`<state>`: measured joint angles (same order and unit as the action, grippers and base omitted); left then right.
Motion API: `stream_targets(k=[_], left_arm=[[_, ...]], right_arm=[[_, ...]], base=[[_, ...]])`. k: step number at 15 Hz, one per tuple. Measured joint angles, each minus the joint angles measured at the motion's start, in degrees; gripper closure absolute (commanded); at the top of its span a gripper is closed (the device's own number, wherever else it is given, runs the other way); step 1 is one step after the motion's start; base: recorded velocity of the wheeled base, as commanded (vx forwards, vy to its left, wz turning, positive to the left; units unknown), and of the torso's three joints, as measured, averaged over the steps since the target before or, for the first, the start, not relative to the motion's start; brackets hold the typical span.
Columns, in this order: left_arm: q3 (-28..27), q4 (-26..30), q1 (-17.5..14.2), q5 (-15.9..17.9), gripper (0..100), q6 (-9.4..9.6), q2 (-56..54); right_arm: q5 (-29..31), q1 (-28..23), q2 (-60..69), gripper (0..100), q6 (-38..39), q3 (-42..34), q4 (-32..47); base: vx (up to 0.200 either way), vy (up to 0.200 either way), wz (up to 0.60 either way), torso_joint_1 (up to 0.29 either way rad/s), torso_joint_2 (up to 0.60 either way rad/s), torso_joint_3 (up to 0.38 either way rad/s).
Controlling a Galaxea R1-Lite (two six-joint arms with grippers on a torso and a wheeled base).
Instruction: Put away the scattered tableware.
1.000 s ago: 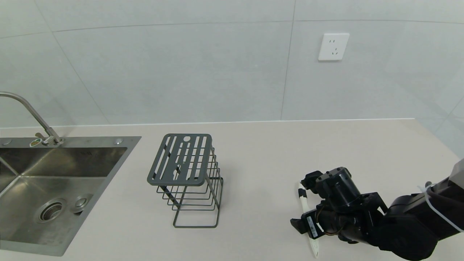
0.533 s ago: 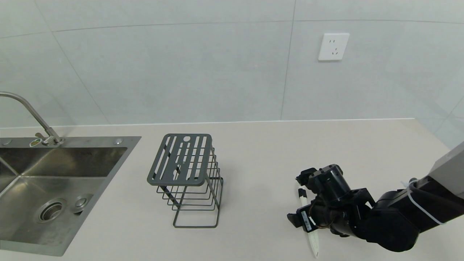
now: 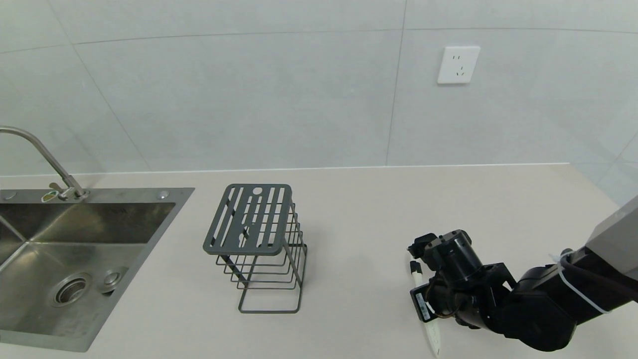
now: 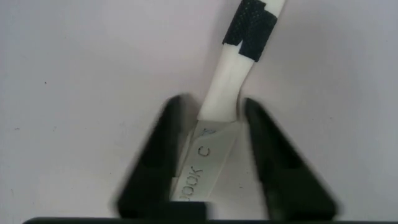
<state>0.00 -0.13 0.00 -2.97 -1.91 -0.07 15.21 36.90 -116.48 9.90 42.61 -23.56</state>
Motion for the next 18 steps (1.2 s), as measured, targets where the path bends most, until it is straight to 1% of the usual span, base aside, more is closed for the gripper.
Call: stream_targets(k=[4,8,9,10,11,12,13,14,15,16,18], left_arm=[[0.0,0.0,0.0,0.2,0,0.02,0.0],[0.0,0.0,0.0,0.9,0,1.02,0.0],[0.0,-0.8,0.0,2.2,0,1.40,0.0],[0.0,-2.1,0.0,2.5,0,1.43,0.0],[0.0,-6.3,0.0,2.7,0,1.37,0.0],[0.0,-8.9,0.0,3.2,0,1.21,0.0],[-0.1,-12.6,0.0,5.4,0,0.68,0.0],[-0.8,-13.7,0.0,8.0,0,-0.90,0.1],[-2.5,-13.5,0.2,9.7,0,-2.40,0.5],[-4.2,-12.6,0.5,11.1,0,-3.34,1.2],[-7.5,-11.9,2.0,12.9,0,-3.52,4.4]], right_arm=[[-0.1,0.0,1.0,100,-0.1,1.5,0.4],[-0.8,0.1,6.7,100,-3.2,3.9,-0.2],[-0.8,0.1,8.7,100,-4.1,3.9,-0.9],[-1.0,0.1,10.6,100,-4.8,3.9,-1.3],[-1.5,0.3,12.8,100,-5.3,3.2,-1.5],[-2.0,0.5,14.8,100,-6.1,2.3,-1.7],[-2.4,0.7,16.8,100,-7.7,1.3,-1.7],[-3.0,0.9,19.1,100,-11.0,0.5,-2.0],[-3.8,1.0,21.2,100,-14.9,0.0,-2.4],[-5.0,1.2,23.1,100,-17.0,-0.2,-2.8],[-8.6,1.2,25.5,100,-22.8,-0.2,-2.8]], base=[[0.000,0.000,0.00,0.000,0.00,0.000],[0.000,0.000,0.00,0.000,0.00,0.000],[0.000,0.000,0.00,0.000,0.00,0.000],[0.000,0.000,0.00,0.000,0.00,0.000],[0.000,0.000,0.00,0.000,0.00,0.000],[0.000,0.000,0.00,0.000,0.00,0.000],[0.000,0.000,0.00,0.000,0.00,0.000],[0.000,0.000,0.00,0.000,0.00,0.000],[0.000,0.000,0.00,0.000,0.00,0.000],[0.000,0.000,0.00,0.000,0.00,0.000],[0.000,0.000,0.00,0.000,0.00,0.000]])
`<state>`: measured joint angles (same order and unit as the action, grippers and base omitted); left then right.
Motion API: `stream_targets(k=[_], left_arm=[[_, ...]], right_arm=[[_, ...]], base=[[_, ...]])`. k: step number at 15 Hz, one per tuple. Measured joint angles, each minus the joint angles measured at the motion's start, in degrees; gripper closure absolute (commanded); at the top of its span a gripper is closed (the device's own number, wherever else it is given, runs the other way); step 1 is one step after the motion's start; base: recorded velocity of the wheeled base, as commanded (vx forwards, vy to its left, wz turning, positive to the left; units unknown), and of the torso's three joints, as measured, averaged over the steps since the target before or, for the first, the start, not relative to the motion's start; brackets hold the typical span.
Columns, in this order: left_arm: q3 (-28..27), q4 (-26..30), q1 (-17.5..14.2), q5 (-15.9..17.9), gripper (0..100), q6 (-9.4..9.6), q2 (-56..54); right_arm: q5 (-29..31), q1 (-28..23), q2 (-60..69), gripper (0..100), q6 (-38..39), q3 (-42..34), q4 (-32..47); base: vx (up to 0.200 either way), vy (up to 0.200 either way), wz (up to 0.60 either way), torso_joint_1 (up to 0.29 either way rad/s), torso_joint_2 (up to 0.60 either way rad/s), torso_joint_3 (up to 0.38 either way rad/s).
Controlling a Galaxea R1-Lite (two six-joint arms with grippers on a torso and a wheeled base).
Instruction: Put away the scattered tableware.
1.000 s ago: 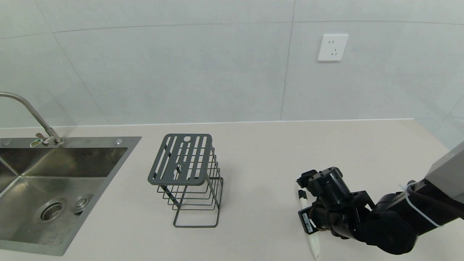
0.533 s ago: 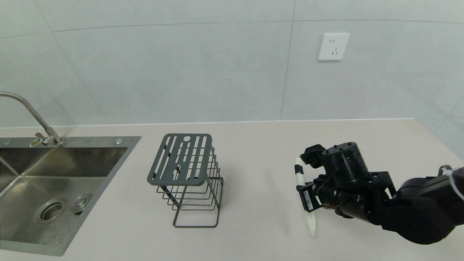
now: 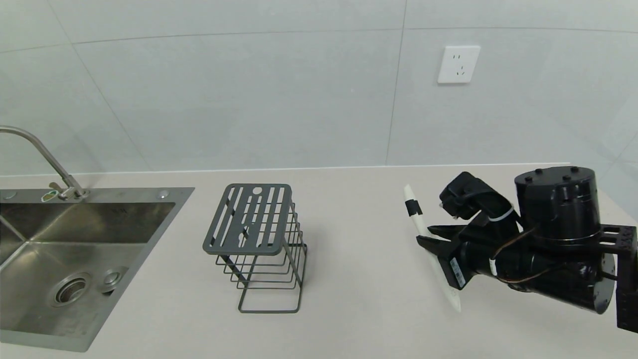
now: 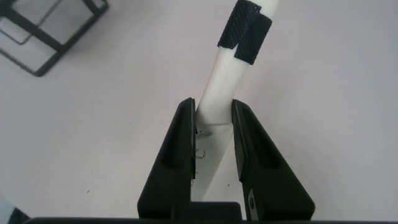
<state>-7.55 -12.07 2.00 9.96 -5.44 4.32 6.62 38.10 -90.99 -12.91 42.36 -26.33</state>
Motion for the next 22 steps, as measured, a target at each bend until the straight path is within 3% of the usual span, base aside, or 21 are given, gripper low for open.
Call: stream_targets(k=[4,7,11,13,16,20,22], left_arm=[[-7.6,-2.8,9.2,6.9,0,0.02,13.6],[-9.8,-11.0,13.2,15.0,0,2.54,24.6],[-10.0,-24.9,14.5,28.2,0,7.16,37.8],[-10.1,-31.9,14.6,32.5,0,8.22,44.3],[-10.6,-44.6,14.8,40.1,0,8.85,54.1],[-10.9,-65.5,14.8,45.6,0,8.94,68.0],[-11.3,-75.7,15.2,48.5,0,6.89,74.8]], right_arm=[[-2.9,0.0,1.8,100,-6.2,1.4,-0.6],[-6.1,0.1,2.4,100,-13.0,0.5,-6.0],[-13.4,0.4,3.7,100,-16.8,-5.5,-13.6],[-15.7,1.3,4.7,100,-17.0,-6.5,-15.2],[-16.6,3.3,5.6,100,-17.0,-5.6,-15.9],[-17.3,6.4,7.6,100,-19.1,-6.0,-16.1],[-17.9,7.5,8.3,100,-19.4,-6.1,-16.6]], base=[[0.000,0.000,0.00,0.000,0.00,0.000],[0.000,0.000,0.00,0.000,0.00,0.000],[0.000,0.000,0.00,0.000,0.00,0.000],[0.000,0.000,0.00,0.000,0.00,0.000],[0.000,0.000,0.00,0.000,0.00,0.000],[0.000,0.000,0.00,0.000,0.00,0.000],[0.000,0.000,0.00,0.000,0.00,0.000]])
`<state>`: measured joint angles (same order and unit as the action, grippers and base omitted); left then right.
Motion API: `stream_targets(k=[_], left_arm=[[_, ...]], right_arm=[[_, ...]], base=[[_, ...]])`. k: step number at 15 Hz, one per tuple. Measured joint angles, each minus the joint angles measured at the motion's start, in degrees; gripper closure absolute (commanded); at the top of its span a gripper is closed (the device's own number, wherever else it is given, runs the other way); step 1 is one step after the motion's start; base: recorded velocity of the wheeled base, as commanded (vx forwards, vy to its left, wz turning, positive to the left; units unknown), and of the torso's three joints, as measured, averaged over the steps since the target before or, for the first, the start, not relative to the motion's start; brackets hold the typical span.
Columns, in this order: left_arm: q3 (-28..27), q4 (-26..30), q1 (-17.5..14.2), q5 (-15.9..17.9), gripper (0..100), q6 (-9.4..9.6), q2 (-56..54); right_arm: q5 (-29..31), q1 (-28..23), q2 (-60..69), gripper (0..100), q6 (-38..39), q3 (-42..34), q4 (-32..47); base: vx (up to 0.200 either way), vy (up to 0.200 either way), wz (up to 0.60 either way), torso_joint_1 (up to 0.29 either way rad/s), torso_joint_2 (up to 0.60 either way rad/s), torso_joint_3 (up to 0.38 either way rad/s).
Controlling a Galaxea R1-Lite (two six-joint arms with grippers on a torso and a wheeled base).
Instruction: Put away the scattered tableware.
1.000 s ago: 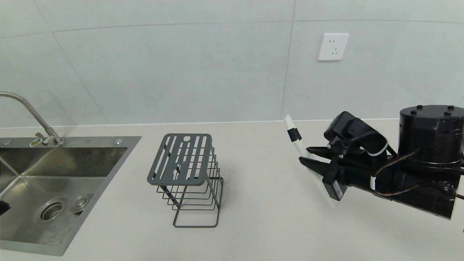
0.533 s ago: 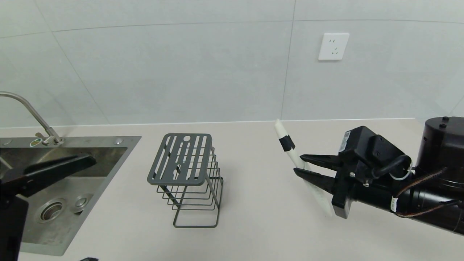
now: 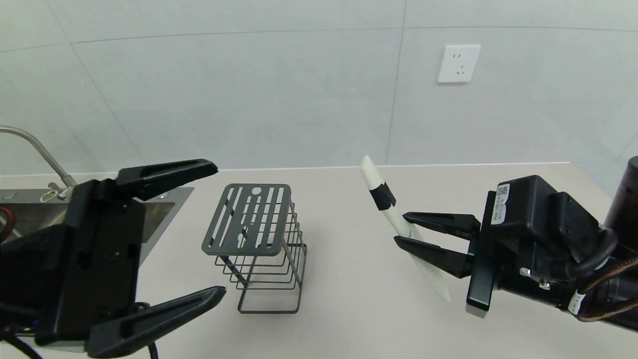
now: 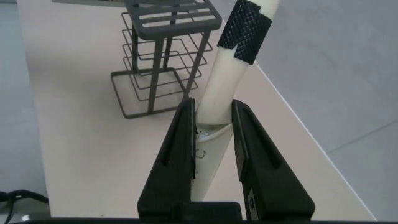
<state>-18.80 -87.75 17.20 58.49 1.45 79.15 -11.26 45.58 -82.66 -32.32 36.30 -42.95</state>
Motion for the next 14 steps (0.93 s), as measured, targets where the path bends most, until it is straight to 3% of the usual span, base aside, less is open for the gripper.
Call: stream_targets(k=[1,5,7,10,14], left_arm=[[-0.5,-1.5,1.0,0.7,0,-1.02,2.7],[-4.7,-1.7,5.6,0.9,0,-1.50,9.9],[-6.6,-1.9,8.8,0.8,0,-2.67,12.7],[-8.6,-2.1,13.1,-1.3,0,-5.03,17.4],[-14.6,-2.2,17.1,-2.2,0,-5.69,23.9]], right_arm=[[-0.1,0.6,0.4,100,0.0,0.0,0.0],[-0.2,2.7,1.9,100,0.0,-0.7,-0.4],[-0.2,3.2,2.7,100,0.0,-1.6,-0.4],[-0.2,3.8,4.4,100,0.0,-3.5,-0.4],[-0.2,4.4,5.8,100,0.0,-4.7,-0.4]], base=[[0.000,0.000,0.00,0.000,0.00,0.000],[0.000,0.000,0.00,0.000,0.00,0.000],[0.000,0.000,0.00,0.000,0.00,0.000],[0.000,0.000,0.00,0.000,0.00,0.000],[0.000,0.000,0.00,0.000,0.00,0.000]])
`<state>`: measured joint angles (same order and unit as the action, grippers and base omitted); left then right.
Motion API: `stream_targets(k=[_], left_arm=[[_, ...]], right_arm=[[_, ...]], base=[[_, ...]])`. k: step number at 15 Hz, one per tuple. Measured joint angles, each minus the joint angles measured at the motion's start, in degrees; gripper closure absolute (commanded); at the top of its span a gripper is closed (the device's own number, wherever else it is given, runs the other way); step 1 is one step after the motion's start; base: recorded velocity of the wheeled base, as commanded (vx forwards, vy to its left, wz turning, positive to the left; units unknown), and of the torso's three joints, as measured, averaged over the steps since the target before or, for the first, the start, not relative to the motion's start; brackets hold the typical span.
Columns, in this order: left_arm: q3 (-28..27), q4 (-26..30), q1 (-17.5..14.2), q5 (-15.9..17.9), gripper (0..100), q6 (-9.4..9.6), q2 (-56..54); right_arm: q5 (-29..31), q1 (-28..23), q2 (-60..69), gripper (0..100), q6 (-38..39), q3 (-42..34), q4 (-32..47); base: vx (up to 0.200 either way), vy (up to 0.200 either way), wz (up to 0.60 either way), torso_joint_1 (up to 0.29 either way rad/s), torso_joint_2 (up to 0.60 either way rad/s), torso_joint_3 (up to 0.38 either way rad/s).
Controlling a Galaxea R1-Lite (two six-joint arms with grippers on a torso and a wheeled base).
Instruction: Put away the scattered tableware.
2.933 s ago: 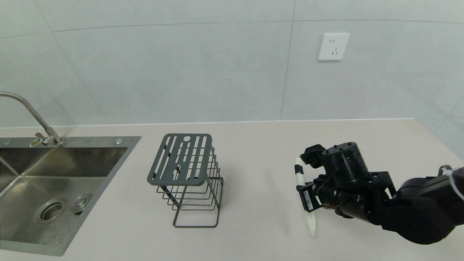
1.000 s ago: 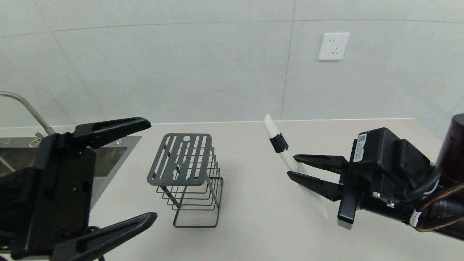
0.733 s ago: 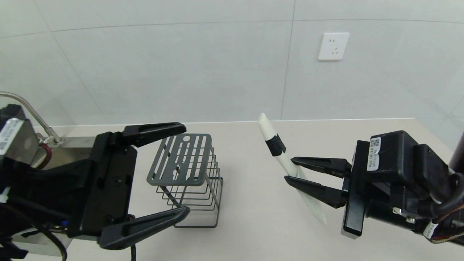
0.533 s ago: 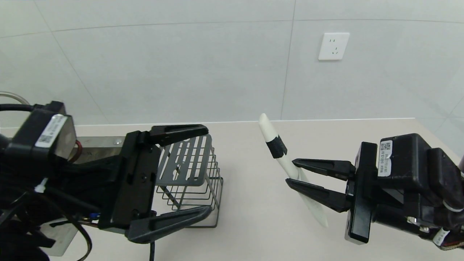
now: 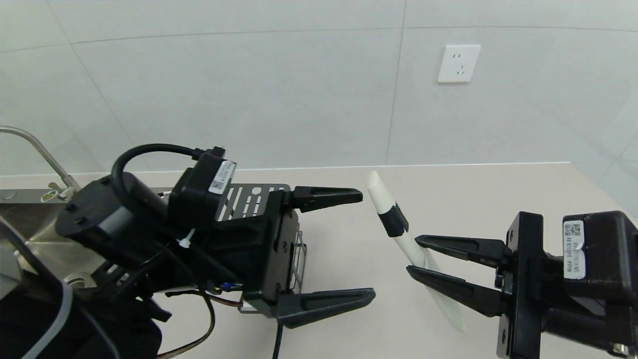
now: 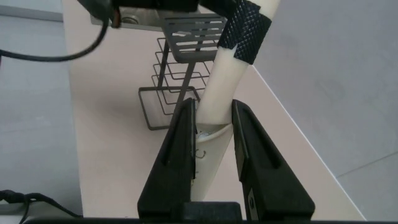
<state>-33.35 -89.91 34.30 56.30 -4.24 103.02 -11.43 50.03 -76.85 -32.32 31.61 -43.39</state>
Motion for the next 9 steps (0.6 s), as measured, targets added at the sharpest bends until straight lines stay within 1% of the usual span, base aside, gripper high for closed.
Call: stream_targets(k=[5,7,8,9], left_arm=[[-6.3,0.0,2.6,-0.8,0,-1.52,4.8],[-7.3,0.0,3.0,-0.9,0,-2.07,5.5],[-8.2,0.0,3.2,-0.9,0,-2.93,5.5],[-8.7,0.0,3.5,-0.9,0,-3.19,5.5]], right_arm=[[0.0,0.3,0.3,100,0.0,0.0,-0.1],[0.0,0.3,0.4,100,0.0,0.0,-0.1],[0.0,0.4,0.3,100,0.0,0.0,-0.1],[0.0,0.4,0.3,100,0.0,0.0,-0.1]], base=[[0.000,0.000,0.00,0.000,0.00,0.000],[0.000,0.000,0.00,0.000,0.00,0.000],[0.000,0.000,0.00,0.000,0.00,0.000],[0.000,0.000,0.00,0.000,0.00,0.000]])
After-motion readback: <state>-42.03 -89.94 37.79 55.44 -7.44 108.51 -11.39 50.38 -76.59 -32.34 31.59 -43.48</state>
